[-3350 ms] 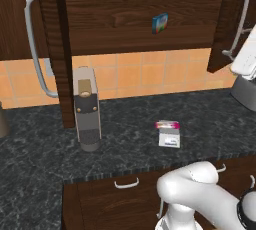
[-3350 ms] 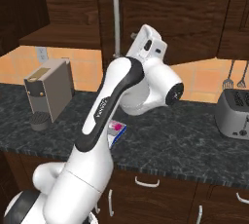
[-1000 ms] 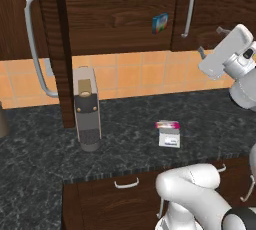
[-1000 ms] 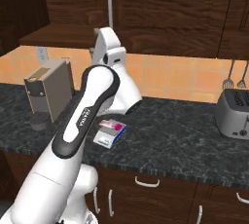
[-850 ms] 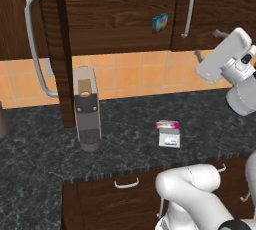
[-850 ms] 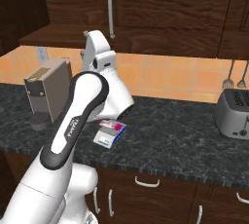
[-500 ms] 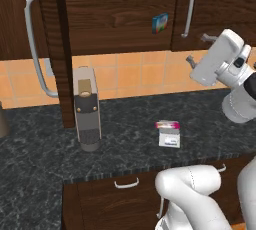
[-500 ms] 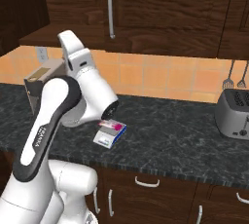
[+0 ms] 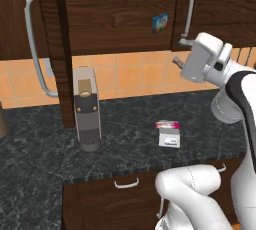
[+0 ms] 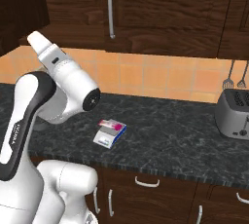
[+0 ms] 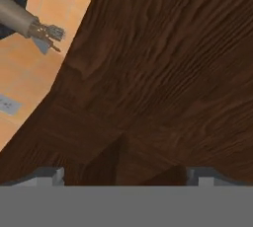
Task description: Pick the bar and place it on the digital scale for weighing, and close the cabinet.
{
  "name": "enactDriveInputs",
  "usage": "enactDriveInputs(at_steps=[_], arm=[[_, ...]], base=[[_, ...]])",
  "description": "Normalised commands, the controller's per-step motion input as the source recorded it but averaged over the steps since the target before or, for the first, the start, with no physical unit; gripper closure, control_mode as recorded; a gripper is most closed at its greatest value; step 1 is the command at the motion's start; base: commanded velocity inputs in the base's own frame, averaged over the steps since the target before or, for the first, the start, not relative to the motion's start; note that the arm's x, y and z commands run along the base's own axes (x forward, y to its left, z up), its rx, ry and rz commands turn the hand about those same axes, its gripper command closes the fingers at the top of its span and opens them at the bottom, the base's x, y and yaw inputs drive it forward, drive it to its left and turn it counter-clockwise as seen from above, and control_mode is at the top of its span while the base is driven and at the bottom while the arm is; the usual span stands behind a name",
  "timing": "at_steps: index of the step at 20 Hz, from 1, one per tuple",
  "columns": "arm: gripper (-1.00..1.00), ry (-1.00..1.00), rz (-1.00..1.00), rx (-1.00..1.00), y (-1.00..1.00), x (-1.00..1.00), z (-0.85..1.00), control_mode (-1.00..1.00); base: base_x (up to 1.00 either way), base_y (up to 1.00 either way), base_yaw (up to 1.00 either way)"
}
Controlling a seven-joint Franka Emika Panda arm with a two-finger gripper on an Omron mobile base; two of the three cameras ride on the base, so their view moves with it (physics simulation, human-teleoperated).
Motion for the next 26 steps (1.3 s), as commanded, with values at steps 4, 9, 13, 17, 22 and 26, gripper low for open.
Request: enactDriveInputs(at_steps=[4,9,13,17,22,26], arm=[[-1.0,-0.11,-0.17,0.0,0.46,0.0,-0.57,-1.0],[-1.0,-0.11,-0.12,0.0,0.48,-0.12,-0.55,-1.0],[-1.0,-0.2,-0.08,0.0,0.47,-0.27,-0.05,-1.0],[-1.0,-0.3,-0.05,0.0,0.41,-0.51,-0.03,-1.0],[-1.0,-0.12,-0.01,0.03,0.4,-0.56,0.0,-1.0],[-1.0,-0.13,0.0,0.13,0.62,-0.76,-0.15,-1.0]], base=[[0.0,0.0,0.0],[0.0,0.0,0.0],[0.0,0.0,0.0],[0.0,0.0,0.0],[0.0,0.0,0.0],[0.0,0.0,0.0]])
